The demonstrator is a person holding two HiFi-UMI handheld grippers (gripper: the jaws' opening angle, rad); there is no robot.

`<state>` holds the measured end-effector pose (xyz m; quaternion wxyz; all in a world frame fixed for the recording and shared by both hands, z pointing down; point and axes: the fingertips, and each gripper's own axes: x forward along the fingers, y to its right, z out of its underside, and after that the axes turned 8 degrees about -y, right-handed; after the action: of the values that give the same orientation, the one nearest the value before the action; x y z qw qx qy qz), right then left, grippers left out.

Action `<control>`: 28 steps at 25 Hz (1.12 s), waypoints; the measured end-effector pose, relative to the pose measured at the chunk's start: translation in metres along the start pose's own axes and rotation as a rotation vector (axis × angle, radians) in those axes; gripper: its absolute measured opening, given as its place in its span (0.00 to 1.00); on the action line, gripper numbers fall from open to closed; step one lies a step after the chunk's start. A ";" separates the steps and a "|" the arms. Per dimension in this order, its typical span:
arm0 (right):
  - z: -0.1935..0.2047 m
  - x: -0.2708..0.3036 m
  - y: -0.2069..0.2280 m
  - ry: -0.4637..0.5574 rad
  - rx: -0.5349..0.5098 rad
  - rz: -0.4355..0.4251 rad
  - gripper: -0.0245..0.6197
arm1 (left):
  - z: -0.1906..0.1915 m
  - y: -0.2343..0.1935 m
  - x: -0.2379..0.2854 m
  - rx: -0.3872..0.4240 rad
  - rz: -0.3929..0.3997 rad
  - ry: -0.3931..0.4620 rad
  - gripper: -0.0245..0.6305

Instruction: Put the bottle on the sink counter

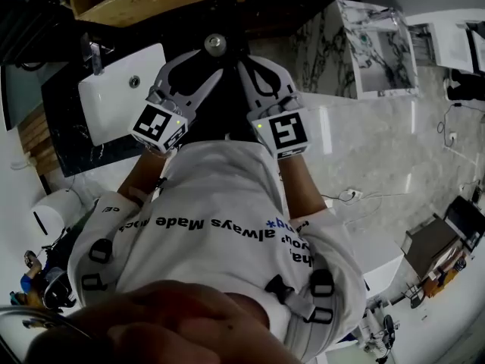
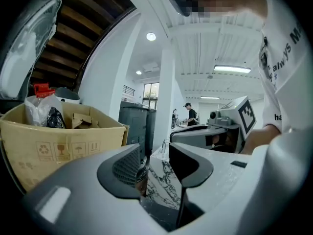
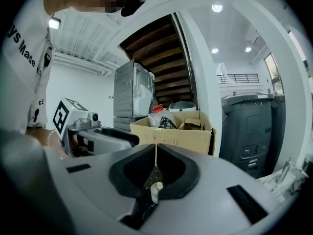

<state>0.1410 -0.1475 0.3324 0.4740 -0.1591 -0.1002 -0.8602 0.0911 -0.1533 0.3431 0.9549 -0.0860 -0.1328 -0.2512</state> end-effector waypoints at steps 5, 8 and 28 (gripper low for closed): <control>-0.024 -0.021 -0.013 0.035 0.000 -0.015 0.05 | -0.028 0.010 -0.018 -0.014 -0.007 0.059 0.17; -0.037 -0.033 -0.021 0.055 0.004 -0.027 0.05 | -0.040 0.019 -0.026 0.008 -0.009 0.075 0.05; -0.068 -0.065 -0.054 0.113 -0.038 -0.078 0.05 | -0.062 0.047 -0.050 0.006 -0.013 0.115 0.04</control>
<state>0.1157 -0.0896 0.2436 0.4419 -0.1154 -0.0630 -0.8874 0.0861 -0.1049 0.2648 0.9595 -0.0677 -0.0790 -0.2618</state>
